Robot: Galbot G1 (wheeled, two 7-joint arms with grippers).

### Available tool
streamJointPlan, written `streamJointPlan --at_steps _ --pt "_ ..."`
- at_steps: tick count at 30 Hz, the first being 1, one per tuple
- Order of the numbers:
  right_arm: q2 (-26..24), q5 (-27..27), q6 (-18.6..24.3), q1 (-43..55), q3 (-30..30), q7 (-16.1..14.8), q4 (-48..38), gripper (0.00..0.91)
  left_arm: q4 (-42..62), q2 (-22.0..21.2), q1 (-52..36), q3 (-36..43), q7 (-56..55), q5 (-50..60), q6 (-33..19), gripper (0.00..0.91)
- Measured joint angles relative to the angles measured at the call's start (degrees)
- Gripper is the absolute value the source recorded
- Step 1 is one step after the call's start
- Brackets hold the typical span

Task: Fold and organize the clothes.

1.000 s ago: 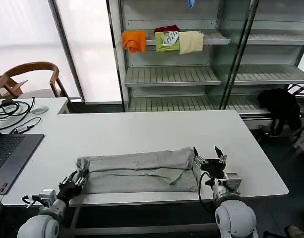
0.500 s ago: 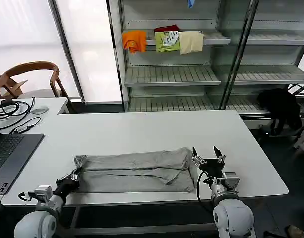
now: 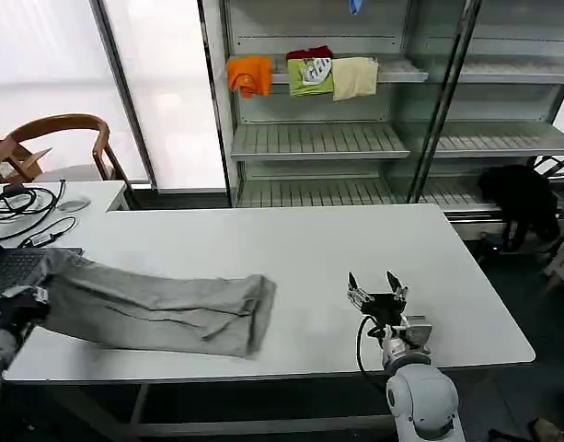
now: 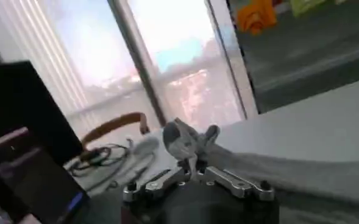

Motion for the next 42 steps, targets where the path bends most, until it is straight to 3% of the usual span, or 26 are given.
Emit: streamJointPlan --at_steps 5,17,25,26,27,28,42 --pt "-0.4 -0.2 0.7 -0.4 0.3 -0.5 -1.0 0.907 -5.2 -1.1 0.6 1.8 -0.7 -3.4 2.3 0.02" --pt "-1.1 -0.8 2.9 -2.1 1.7 -1.1 -0.9 0.907 -16.0 -13.5 2.9 20.2 -5.8 -8.4 7.5 0.02" --pt "-1.2 -0.9 4.2 -3.2 2.5 -1.1 -0.6 0.907 -15.9 -17.8 3.9 30.2 -7.6 -6.6 8.7 0.02" --pt "-1.2 -0.9 4.4 -3.2 2.5 -1.1 -0.6 0.907 -15.6 -18.2 3.9 30.9 -7.7 -6.2 8.7 0.111" --pt "-1.2 -0.9 4.5 -3.3 2.5 -1.1 -0.6 0.907 -15.3 -18.7 3.8 31.7 -7.9 -5.9 8.7 0.836" --pt "-1.2 -0.9 4.6 -3.3 2.6 -1.1 -0.6 0.907 -15.0 -19.1 3.8 32.4 -8.0 -5.5 8.6 0.907" --pt "-0.8 -1.4 5.3 -3.9 1.6 -1.1 -0.1 0.907 -9.7 -24.2 3.1 39.9 -11.7 -2.0 6.6 0.907"
